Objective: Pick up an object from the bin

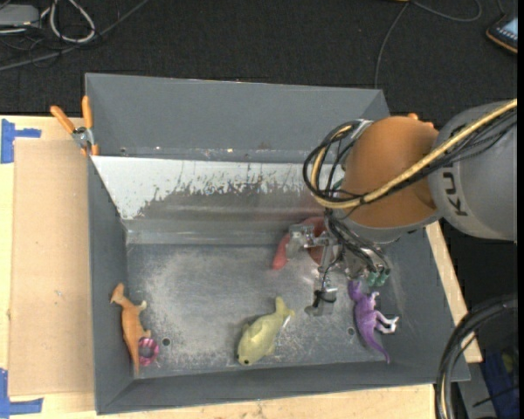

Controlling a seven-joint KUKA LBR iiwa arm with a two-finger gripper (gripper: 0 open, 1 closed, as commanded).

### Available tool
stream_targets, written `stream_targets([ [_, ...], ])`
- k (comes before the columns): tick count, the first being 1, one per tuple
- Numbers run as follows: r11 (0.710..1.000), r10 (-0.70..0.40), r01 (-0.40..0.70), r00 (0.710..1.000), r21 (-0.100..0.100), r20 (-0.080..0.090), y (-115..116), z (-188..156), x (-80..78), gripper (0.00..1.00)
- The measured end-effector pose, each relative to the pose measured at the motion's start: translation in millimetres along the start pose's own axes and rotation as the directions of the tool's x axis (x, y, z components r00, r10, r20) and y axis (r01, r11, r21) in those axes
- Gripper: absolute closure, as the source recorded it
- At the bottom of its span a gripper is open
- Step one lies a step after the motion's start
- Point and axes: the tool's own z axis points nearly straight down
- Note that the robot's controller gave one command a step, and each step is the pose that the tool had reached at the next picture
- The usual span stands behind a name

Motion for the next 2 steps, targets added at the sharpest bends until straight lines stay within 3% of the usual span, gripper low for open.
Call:
stream_targets([
  [1, 0.932, -0.363, 0.363, 0.932, 0.000, -0.002, 43, 9, 21.2, 0.00],
  [2, 0.940, -0.342, 0.342, 0.940, -0.001, -0.002, 64, 50, 25.5, 0.00],
])
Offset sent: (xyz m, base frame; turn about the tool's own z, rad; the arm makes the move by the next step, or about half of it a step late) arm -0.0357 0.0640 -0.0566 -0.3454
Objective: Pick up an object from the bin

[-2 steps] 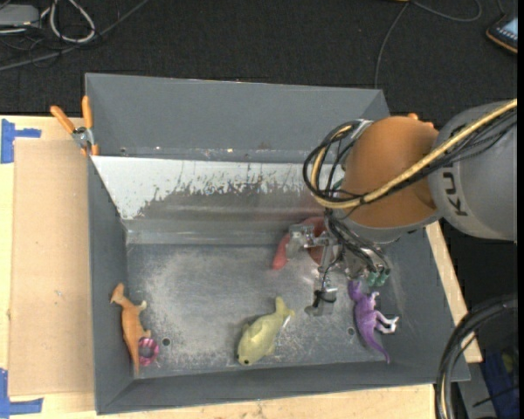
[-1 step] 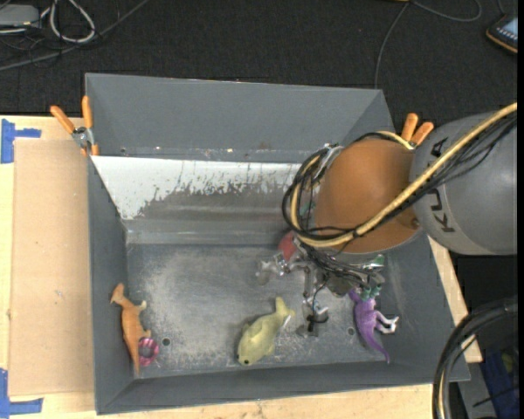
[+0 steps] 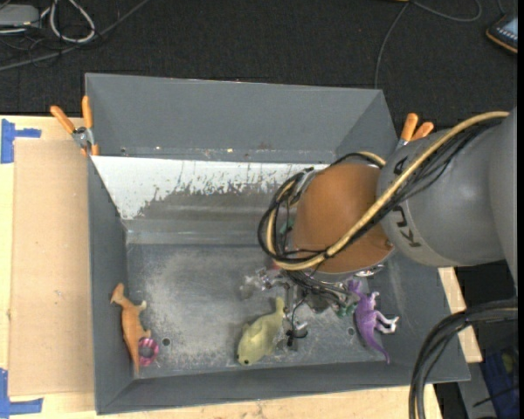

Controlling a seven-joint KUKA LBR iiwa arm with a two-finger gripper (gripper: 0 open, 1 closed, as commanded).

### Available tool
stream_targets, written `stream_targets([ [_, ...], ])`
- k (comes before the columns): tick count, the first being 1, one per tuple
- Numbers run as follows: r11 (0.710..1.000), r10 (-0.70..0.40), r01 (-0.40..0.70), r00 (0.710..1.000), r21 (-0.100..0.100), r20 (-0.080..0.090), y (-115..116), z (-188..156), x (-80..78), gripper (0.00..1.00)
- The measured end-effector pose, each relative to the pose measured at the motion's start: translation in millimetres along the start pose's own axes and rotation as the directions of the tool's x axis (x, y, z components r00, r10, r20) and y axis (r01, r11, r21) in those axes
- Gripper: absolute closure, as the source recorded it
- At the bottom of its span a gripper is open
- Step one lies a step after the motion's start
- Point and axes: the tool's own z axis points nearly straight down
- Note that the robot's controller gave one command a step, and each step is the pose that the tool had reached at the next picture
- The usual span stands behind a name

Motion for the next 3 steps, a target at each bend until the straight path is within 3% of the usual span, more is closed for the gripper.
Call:
stream_targets([
  [1, 0.950, -0.311, 0.311, 0.950, -0.001, -0.002, 11, 26, 1.0, 0.00],
  [2, 0.956, -0.295, 0.295, 0.956, -0.003, -0.003, 27, 37, 4.8, 1.00],
  [3, 0.956, -0.295, 0.295, 0.956, -0.003, -0.003, 27, 37, 4.8, 1.00],
])
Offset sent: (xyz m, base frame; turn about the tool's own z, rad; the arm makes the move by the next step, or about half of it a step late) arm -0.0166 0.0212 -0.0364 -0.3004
